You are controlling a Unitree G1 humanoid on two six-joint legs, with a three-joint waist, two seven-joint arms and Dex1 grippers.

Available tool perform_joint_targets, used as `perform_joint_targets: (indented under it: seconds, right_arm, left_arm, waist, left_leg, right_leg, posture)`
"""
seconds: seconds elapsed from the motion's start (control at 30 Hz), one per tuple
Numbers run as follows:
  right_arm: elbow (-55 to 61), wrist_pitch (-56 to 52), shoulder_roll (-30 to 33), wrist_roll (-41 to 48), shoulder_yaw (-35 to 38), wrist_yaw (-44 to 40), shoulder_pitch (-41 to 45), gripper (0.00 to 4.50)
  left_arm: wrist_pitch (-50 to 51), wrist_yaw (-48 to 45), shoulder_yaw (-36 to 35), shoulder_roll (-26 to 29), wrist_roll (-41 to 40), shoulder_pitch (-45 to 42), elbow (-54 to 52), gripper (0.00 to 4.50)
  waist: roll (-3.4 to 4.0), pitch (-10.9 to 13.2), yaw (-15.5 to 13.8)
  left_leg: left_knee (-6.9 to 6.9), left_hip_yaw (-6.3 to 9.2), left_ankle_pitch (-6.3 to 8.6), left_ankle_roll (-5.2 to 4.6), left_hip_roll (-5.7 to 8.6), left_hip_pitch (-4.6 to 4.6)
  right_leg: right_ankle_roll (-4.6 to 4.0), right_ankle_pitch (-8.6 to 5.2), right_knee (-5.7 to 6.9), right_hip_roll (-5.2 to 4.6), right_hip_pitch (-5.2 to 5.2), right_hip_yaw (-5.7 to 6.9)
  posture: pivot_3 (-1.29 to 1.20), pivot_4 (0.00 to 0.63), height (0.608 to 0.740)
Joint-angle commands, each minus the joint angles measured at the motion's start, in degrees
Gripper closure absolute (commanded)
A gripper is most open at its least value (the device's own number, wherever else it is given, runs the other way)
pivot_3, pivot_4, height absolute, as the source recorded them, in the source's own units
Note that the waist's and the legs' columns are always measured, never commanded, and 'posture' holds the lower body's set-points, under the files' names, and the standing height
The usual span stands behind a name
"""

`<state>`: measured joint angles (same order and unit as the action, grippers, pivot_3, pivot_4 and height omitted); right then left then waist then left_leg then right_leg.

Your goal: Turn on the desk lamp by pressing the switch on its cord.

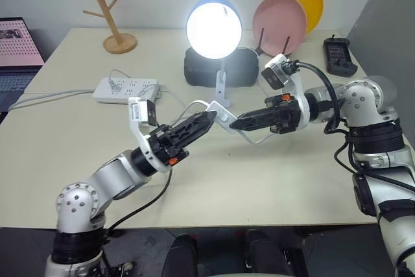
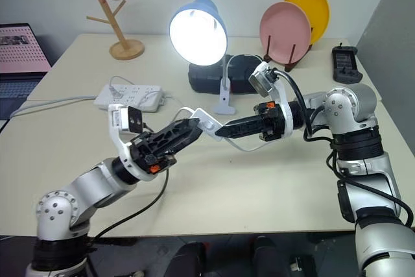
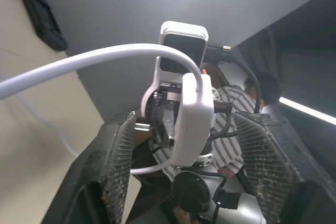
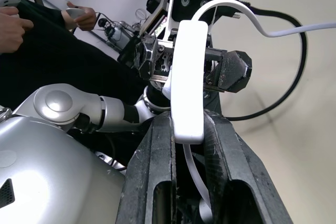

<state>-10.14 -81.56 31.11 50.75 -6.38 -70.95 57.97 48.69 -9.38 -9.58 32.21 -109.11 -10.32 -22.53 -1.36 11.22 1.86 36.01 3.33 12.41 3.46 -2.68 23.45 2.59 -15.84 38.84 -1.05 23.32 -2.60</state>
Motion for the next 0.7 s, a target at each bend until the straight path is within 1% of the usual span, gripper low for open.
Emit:
perform_joint_targets:
  seconds: [0.03, 0.07, 0.1, 0.13, 0.2, 0.23, 0.27, 0.33, 0.4, 0.47, 0.57, 0.7]
  right_arm:
    - [-0.75, 3.23, -1.19, -0.95, -0.06, 0.02, 1.35, 4.13]
    - [-0.92, 7.24, -1.74, -3.80, -1.45, 0.99, 0.97, 4.13]
    - [-1.04, 10.20, -2.10, -5.91, -2.50, 1.63, 0.69, 4.13]
    - [-1.16, 13.43, -2.24, -8.22, -4.02, 1.57, 0.30, 4.13]
    - [-1.38, 22.52, -2.60, -14.93, -8.10, 2.35, -0.65, 4.13]
    - [-1.82, 27.36, -3.09, -18.48, -9.95, 3.02, -0.99, 4.13]
    - [-2.46, 31.39, -3.66, -21.10, -11.06, 3.52, -1.13, 4.13]
    - [-4.18, 37.61, -4.38, -25.62, -13.08, 4.32, -1.03, 4.13]
    - [-6.55, 48.24, -4.62, -33.49, -17.45, 5.27, -1.04, 4.13]
    - [-8.67, 56.61, -4.74, -39.49, -20.56, 6.32, -0.98, 4.13]
    - [-10.36, 64.33, -4.65, -44.29, -22.93, 4.67, -1.49, 4.13]
    - [-11.70, 67.88, -5.35, -46.45, -23.40, 2.76, -3.37, 4.13]
  left_arm:
    - [1.76, -1.22, -4.45, 4.99, -3.25, 3.21, -1.83, 0.29]
    - [3.90, -3.12, -7.80, 9.27, -2.42, 5.21, -1.92, 0.11]
    - [5.33, -4.58, -10.07, 12.33, -1.74, 6.57, -2.01, 0.03]
    - [6.87, -7.50, -11.83, 16.02, 1.67, 7.35, -2.31, 0.03]
    - [7.75, -13.12, -13.06, 21.66, 9.69, 6.42, -2.56, 0.03]
    - [7.25, -16.72, -13.31, 25.00, 15.30, 5.77, -3.16, 0.03]
    - [6.67, -19.14, -13.31, 27.15, 19.08, 4.89, -3.42, 0.03]
    - [5.45, -22.91, -12.88, 29.98, 24.89, 3.53, -3.43, 0.03]
    - [2.58, -27.45, -10.42, 34.52, 34.62, 1.60, -3.24, 0.03]
    - [-0.64, -32.63, -8.09, 38.03, 42.79, 0.96, -4.04, 0.03]
    - [-4.28, -37.43, -5.36, 39.37, 49.69, -0.92, -4.00, 0.03]
    - [-6.72, -40.90, -2.57, 38.41, 55.85, -3.24, -1.34, 0.03]
  waist:
    - [0.00, 0.00, -0.01]
    - [-0.07, 0.03, 0.07]
    - [-0.20, 0.08, 0.61]
    - [-0.17, 0.12, 0.80]
    - [-0.10, 0.16, 0.84]
    - [-0.05, 0.19, 0.71]
    - [-0.01, 0.22, 0.59]
    - [-0.08, 0.24, 0.53]
    - [-0.08, 0.24, 0.51]
    - [-0.12, 0.24, 0.47]
    - [-0.04, 0.33, 0.53]
    - [-0.05, 0.34, 0.48]
  left_leg:
    - [0.00, 0.00, 0.00, 0.00, 0.00, 0.01]
    - [0.00, -0.01, 0.00, 0.00, 0.00, 0.02]
    - [0.00, -0.01, 0.00, 0.00, -0.01, 0.02]
    - [-0.03, -0.01, 0.01, 0.00, -0.09, 0.02]
    - [-0.09, -0.01, 0.00, 0.00, -0.08, 0.13]
    - [-0.10, 0.01, 0.00, 0.00, -0.08, 0.16]
    - [-0.12, 0.00, 0.00, 0.01, -0.06, 0.18]
    - [-0.09, -0.02, 0.00, 0.02, -0.05, 0.32]
    - [-0.11, -0.13, -0.02, 0.07, -0.03, 0.47]
    - [-0.17, -0.18, -0.02, 0.09, -0.02, 0.56]
    - [-0.31, -0.25, 0.01, 0.15, -0.03, 0.59]
    - [-0.33, -0.24, 0.03, 0.18, -0.07, 0.60]
  right_leg:
    - [0.00, 0.00, -0.01, 0.00, 0.00, 0.00]
    - [0.00, 0.00, -0.02, 0.00, 0.00, 0.00]
    - [-0.01, 0.00, -0.03, 0.00, 0.01, 0.00]
    - [-0.03, -0.01, 0.01, 0.08, 0.11, -0.02]
    - [-0.04, -0.08, 0.09, 0.07, 0.30, 0.00]
    - [0.02, -0.15, 0.10, 0.09, 0.36, 0.03]
    - [0.02, -0.16, 0.09, 0.08, 0.37, 0.03]
    - [0.03, -0.16, 0.06, 0.07, 0.48, 0.04]
    - [0.07, -0.13, 0.02, 0.03, 0.64, -0.06]
    - [-0.10, 0.00, -0.03, -0.01, 0.70, -0.09]
    - [-0.15, 0.01, -0.09, 0.00, 0.80, -0.10]
    - [-0.17, 0.01, -0.04, 0.00, 0.82, -0.06]
  posture:
    - [0.00, 0.150, 0.740]
    - [0.00, 0.150, 0.740]
    - [0.00, 0.150, 0.740]
    - [0.00, 0.150, 0.740]
    - [0.00, 0.150, 0.740]
    - [0.00, 0.150, 0.740]
    - [0.00, 0.150, 0.740]
    - [0.00, 0.150, 0.740]
    - [0.00, 0.150, 0.740]
    - [0.00, 0.150, 0.740]
    - [0.00, 0.150, 0.740]
    - [0.00, 0.150, 0.740]
